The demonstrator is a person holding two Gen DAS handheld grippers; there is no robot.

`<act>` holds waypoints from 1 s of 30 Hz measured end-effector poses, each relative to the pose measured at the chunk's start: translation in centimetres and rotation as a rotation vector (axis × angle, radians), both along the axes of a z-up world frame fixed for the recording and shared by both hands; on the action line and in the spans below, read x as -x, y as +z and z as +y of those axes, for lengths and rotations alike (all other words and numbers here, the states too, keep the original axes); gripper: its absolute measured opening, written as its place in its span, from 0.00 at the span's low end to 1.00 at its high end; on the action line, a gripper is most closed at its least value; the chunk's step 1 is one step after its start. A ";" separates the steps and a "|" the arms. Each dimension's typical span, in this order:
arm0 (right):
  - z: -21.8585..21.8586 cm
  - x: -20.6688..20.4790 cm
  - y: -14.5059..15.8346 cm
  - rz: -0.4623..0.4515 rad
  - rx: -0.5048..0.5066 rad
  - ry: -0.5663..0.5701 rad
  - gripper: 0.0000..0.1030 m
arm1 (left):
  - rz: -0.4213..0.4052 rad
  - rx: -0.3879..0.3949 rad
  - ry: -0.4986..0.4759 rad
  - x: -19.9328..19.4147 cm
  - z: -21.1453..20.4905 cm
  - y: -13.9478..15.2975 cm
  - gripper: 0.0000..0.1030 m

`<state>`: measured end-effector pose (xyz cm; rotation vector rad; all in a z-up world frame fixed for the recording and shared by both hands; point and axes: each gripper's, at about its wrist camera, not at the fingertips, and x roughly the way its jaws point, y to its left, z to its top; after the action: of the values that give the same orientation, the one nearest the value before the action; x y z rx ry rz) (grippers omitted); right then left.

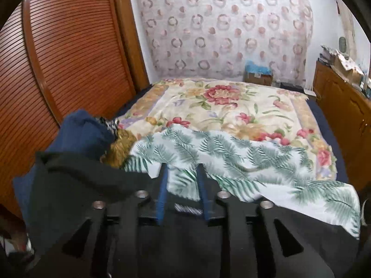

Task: Fold small clothes
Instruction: 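Open both grippers to release the folded side onto the shirt, then grasp the opposite side edge of the T-shirt with the right gripper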

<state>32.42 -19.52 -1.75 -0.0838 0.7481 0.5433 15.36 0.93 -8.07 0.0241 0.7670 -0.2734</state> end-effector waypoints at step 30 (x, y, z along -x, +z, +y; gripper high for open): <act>-33.1 16.7 -7.1 0.074 0.162 -0.326 0.52 | 0.095 -0.075 -0.077 -2.9 -5.9 -2.4 0.43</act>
<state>15.70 -52.66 -8.86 -0.0904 0.8573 0.1757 18.28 -4.97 -10.48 0.1127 0.8719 -0.3209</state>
